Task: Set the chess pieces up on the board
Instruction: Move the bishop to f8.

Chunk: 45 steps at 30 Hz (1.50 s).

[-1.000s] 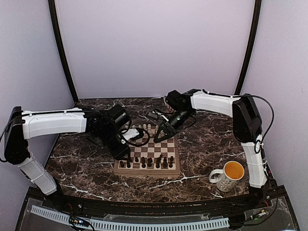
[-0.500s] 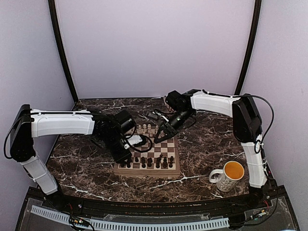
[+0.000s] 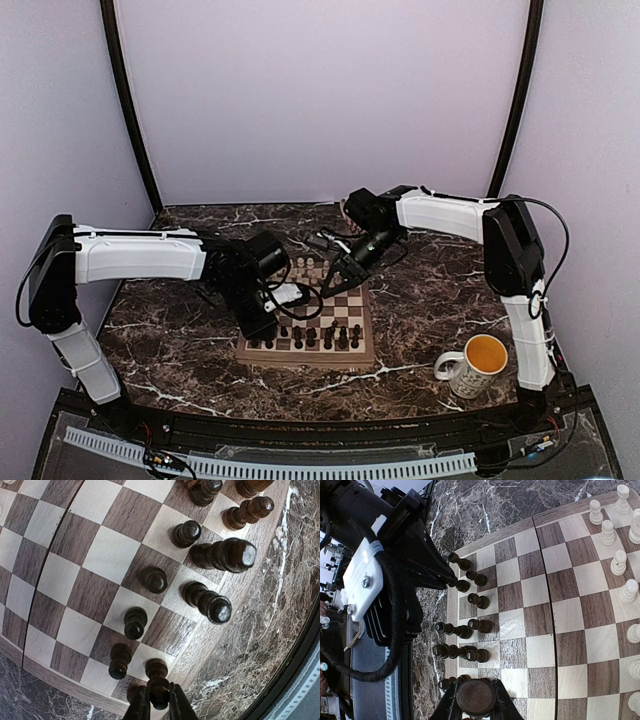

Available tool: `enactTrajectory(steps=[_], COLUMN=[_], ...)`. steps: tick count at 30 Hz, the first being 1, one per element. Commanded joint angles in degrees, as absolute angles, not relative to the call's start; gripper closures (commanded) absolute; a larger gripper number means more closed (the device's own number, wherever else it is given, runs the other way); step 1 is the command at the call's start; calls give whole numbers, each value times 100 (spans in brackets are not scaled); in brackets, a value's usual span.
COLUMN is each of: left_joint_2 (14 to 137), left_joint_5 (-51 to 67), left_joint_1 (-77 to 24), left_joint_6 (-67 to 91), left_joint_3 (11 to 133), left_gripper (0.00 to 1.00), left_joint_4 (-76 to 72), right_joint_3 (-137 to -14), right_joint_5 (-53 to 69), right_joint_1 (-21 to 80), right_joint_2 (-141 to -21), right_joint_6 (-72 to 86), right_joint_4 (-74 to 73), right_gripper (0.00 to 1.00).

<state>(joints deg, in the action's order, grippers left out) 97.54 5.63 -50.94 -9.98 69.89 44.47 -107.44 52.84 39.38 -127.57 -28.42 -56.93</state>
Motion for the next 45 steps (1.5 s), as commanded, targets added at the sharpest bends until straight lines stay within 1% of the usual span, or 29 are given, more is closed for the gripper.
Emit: enactTrajectory(steps=[1,4,10,17,28,38,42,45], left_joint_2=[9782,9795,9823,9936,10049,9912,9492,9009], left_joint_5=[730,825,797,627,690,660,596,246], left_joint_1=[-5154,-5174,-5220,-5256,-5290,-5300,-5300,-5293], left_joint_6=[-1081,-1090,-1045,-1006,-1037,-990,-1048,-1183], left_joint_3=[7127,7149,7237,7361,7422,7428,7408,7222], left_gripper=[88,91,92,92,90,74,70,66], left_joint_4=[4549,4495,4331,4225,4278,4335,4343,3933], right_joint_3=[-10723,-10723,-10718,-10714,-10751,-10758,-10790,-10822], right_joint_5=[5282,5271,5247,5243,5256,5256,5230,5223], right_joint_1=[3973,3973,3973,3976,3975,3982,3981,3983], right_joint_2=[-12692,-12703,-12693,-12696,-12753,-12750,-12727,-12733], right_joint_6=[-2901,-2907,-2903,-2917,-2935,-2940,-2927,-2926], right_joint_4=[-5713,-5712,-5721,-5721,-5746,-5763,-5766,-5779], right_gripper=[82,82,83,83,83,83,82,82])
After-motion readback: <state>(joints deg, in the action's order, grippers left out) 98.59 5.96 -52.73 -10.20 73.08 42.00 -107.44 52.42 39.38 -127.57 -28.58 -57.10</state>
